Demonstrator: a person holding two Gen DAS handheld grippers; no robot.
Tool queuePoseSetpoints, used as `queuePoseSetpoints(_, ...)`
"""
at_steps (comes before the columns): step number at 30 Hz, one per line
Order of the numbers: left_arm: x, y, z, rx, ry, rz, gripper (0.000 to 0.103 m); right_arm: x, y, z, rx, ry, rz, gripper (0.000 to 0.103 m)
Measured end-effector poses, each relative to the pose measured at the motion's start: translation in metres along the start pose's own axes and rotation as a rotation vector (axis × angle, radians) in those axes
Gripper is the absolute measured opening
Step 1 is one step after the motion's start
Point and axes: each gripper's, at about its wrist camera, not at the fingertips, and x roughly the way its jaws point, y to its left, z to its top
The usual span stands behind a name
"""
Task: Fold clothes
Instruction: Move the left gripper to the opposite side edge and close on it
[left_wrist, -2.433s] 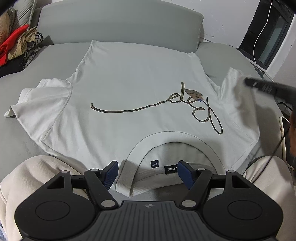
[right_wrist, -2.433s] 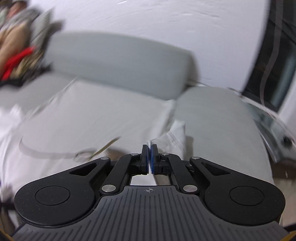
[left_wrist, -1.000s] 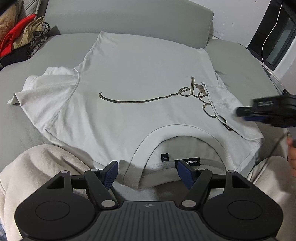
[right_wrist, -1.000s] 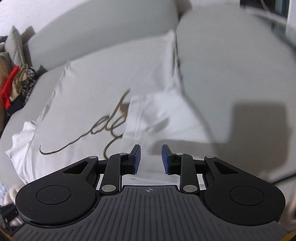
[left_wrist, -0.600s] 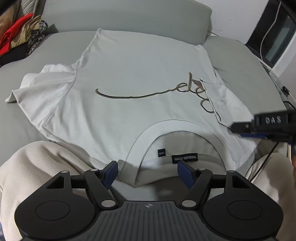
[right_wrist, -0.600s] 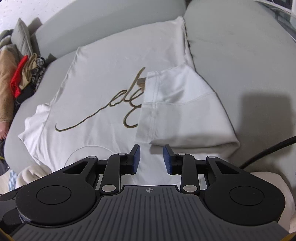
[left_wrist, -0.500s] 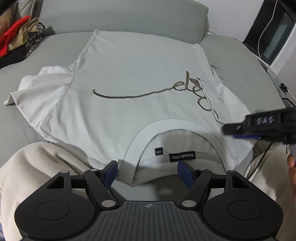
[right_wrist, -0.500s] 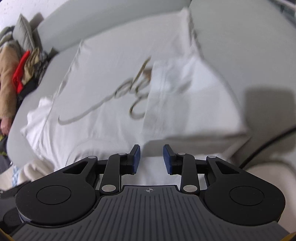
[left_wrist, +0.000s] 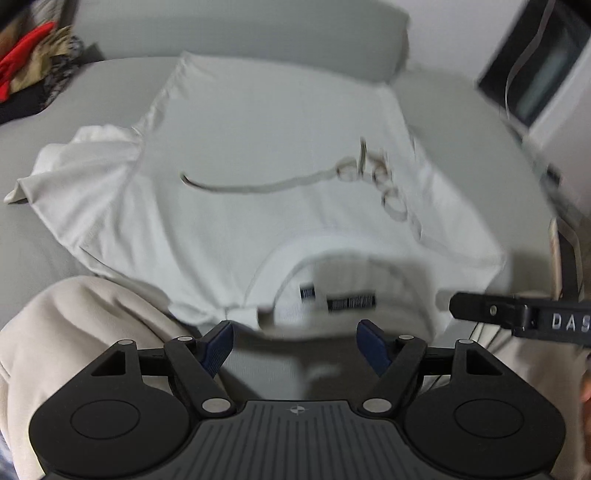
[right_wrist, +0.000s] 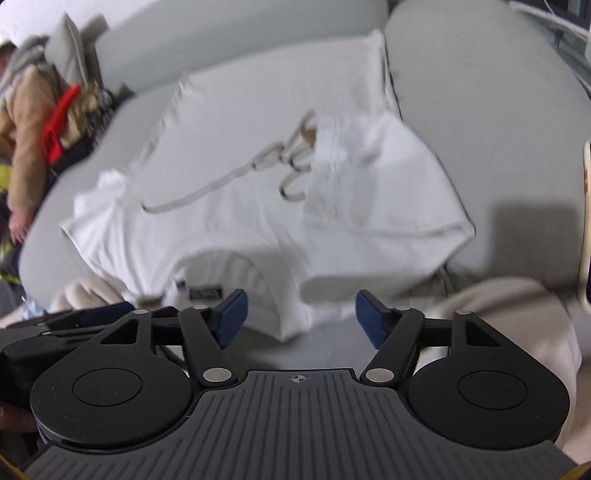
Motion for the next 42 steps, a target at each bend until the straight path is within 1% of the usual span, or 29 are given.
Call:
queuePoseSetpoints(3,-0.013,0.029,0.008,-0.146,-0.070,-0.055,0.070,-0.002,0.000,0.005,0.031,-0.010,0.035,0.072)
queuePoseSetpoints(5,-0.022,0.056,0.012,-0.268,-0.126,-0.088,0.068,-0.001,0.002,0.005,0.046,-0.008,0.045,0.072)
queuePoseSetpoints(6,-0.026,0.072,0.014,-0.333,-0.154,-0.101,0.065,-0.001,0.002,0.005,0.047,-0.008,0.042,0.072)
queuePoseSetpoints(7,-0.029,0.088,0.014,-0.400,-0.182,-0.109,0.061,-0.001,0.003,0.005,0.049,-0.010,0.041,0.072)
queuePoseSetpoints(9,-0.034,0.116,0.013,-0.529,-0.235,-0.116,0.057,-0.001,0.005,0.006,0.057,-0.016,0.042,0.072)
queuePoseSetpoints(11,-0.039,0.143,0.010,-0.636,-0.285,-0.105,0.054,-0.003,0.005,0.006,0.063,-0.020,0.044,0.072)
queuePoseSetpoints(13,-0.043,0.166,0.008,-0.707,-0.326,-0.072,0.052,-0.003,0.007,0.008,0.063,-0.019,0.047,0.072)
queuePoseSetpoints(16,-0.044,0.198,0.007,-0.825,-0.384,-0.059,0.052,-0.004,0.012,0.009,0.055,-0.017,0.047,0.072)
queuePoseSetpoints(20,-0.033,0.233,0.007,-1.010,-0.442,-0.150,0.052,-0.003,0.018,0.008,0.033,-0.009,0.041,0.072)
queuePoseSetpoints(22,-0.024,0.244,0.014,-1.046,-0.434,-0.135,0.051,-0.002,0.019,0.008,0.028,-0.003,0.041,0.072)
queuePoseSetpoints(23,-0.020,0.249,0.017,-1.062,-0.428,-0.126,0.049,-0.002,0.018,0.008,0.028,0.000,0.041,0.072)
queuePoseSetpoints(25,-0.010,0.256,0.024,-1.075,-0.411,-0.137,0.038,-0.001,0.018,0.008,0.028,0.003,0.037,0.072)
queuePoseSetpoints(26,-0.005,0.259,0.027,-1.080,-0.402,-0.144,0.037,-0.001,0.017,0.008,0.029,0.003,0.035,0.072)
queuePoseSetpoints(28,0.007,0.262,0.033,-1.071,-0.375,-0.137,0.025,0.000,0.016,0.008,0.036,0.006,0.034,0.072)
queuePoseSetpoints(32,0.018,0.270,0.041,-1.074,-0.357,-0.127,0.015,0.002,0.014,0.008,0.041,0.015,0.037,0.072)
queuePoseSetpoints(33,0.019,0.272,0.043,-1.078,-0.352,-0.119,0.010,0.003,0.014,0.008,0.041,0.016,0.038,0.072)
queuePoseSetpoints(34,0.019,0.274,0.044,-1.078,-0.349,-0.114,0.008,0.003,0.014,0.007,0.041,0.018,0.040,0.072)
queuePoseSetpoints(35,0.018,0.274,0.043,-1.071,-0.358,-0.111,0.005,0.004,0.014,0.007,0.041,0.020,0.043,0.072)
queuePoseSetpoints(36,0.013,0.272,0.043,-1.047,-0.376,-0.089,0.003,0.004,0.013,0.007,0.041,0.021,0.047,0.072)
queuePoseSetpoints(39,-0.001,0.257,0.054,-0.898,-0.430,-0.007,0.002,0.005,0.012,0.006,0.044,0.025,0.051,0.072)
queuePoseSetpoints(40,-0.006,0.250,0.059,-0.838,-0.447,0.011,0.002,0.006,0.011,0.006,0.046,0.028,0.053,0.072)
queuePoseSetpoints(42,-0.015,0.228,0.072,-0.682,-0.477,0.060,0.002,0.008,0.009,0.006,0.054,0.034,0.057,0.072)
